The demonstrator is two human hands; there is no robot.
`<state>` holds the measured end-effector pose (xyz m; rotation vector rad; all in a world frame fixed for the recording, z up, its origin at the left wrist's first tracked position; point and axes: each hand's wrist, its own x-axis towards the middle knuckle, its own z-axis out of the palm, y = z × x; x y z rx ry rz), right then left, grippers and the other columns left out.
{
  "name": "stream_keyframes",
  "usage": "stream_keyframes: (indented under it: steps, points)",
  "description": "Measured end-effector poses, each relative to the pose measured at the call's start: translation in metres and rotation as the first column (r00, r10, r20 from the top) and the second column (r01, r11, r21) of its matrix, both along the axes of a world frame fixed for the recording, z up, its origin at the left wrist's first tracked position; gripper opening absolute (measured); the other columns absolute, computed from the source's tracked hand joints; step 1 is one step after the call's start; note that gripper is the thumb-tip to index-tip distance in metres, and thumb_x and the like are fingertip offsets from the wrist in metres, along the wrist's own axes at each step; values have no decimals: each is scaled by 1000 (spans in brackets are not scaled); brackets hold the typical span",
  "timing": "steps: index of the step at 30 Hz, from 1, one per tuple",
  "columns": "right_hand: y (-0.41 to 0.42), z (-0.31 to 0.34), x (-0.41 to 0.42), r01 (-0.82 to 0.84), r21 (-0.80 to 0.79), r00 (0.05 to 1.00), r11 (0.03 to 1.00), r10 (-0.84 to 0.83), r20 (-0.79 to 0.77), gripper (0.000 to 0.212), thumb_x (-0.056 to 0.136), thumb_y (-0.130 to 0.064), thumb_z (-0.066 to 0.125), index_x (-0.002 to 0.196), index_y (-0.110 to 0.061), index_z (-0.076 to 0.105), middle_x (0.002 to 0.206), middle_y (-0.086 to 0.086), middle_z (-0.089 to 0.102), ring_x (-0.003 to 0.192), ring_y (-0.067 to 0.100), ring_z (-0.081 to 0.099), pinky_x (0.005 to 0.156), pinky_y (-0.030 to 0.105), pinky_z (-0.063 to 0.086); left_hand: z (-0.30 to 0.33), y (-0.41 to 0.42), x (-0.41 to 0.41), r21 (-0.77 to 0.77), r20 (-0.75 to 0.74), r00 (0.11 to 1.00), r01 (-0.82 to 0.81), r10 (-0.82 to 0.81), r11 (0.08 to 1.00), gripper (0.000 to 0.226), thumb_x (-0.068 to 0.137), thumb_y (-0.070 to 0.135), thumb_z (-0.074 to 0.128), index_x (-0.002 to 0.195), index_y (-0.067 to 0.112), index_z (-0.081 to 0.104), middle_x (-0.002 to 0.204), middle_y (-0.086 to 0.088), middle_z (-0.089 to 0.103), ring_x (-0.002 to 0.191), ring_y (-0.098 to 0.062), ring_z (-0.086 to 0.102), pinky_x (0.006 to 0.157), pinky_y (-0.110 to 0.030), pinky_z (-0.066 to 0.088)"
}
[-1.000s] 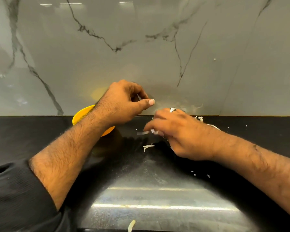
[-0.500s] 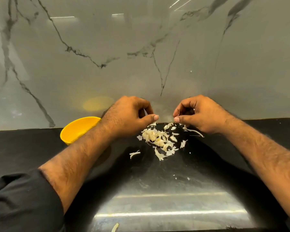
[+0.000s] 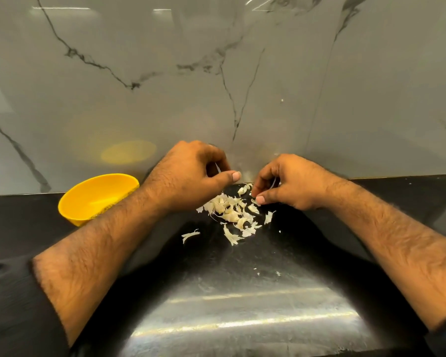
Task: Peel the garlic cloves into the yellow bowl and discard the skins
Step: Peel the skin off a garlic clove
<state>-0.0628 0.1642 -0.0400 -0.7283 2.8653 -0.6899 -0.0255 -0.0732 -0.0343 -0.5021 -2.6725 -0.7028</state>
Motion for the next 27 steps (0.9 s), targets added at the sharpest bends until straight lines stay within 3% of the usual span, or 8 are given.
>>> stream_keyframes:
  steps: [6,11,15,18,23,27]
  points:
    - [-4,-4,2,12,25,999,1000,-11,-41,9,96,-30,76,99,-39,76,98,-18,72,93,-1,65,79,20,50,-2,-2,-3,67,36,999,8,-11,998,25,92,56,76,89,31,77,68,13,71,62,2,66,62,-23,52]
    - [1,-5,-2,27,-23,999,999,-27,-21,7,92,-32,81,95,-38,78,91,-16,75,90,1,70,88,32,59,-4,-6,-5,88,58,998,11,-16,996,25,92,56,76,89,31,76,71,12,73,64,1,69,66,-29,62]
    - [4,-1,-2,24,-53,999,998,-25,-32,7,88,-31,85,89,-33,79,83,-19,76,80,-2,71,87,32,61,-4,-8,-7,108,65,998,3,-10,994,26,92,57,75,89,31,76,74,11,75,67,-1,71,69,-32,66]
    - [5,0,-2,37,11,998,999,-36,-44,8,87,-33,86,87,-33,78,84,-16,76,81,0,71,85,34,61,-4,-9,-7,108,81,997,3,-12,994,26,92,55,75,91,29,76,76,9,75,68,-2,71,69,-31,66]
    - [8,7,1,62,132,997,989,-55,-55,12,87,-31,85,93,-33,75,89,-14,73,87,3,69,81,26,58,-3,-7,-6,101,100,995,14,-24,995,27,93,54,75,93,28,77,77,8,76,65,0,70,67,-30,66]
    - [7,5,0,76,77,996,994,-72,-53,13,89,-30,84,99,-35,77,87,-16,76,84,-2,69,83,26,57,-3,-6,-5,103,108,994,17,-28,995,27,93,54,75,94,27,77,77,7,76,64,-1,71,67,-31,66]
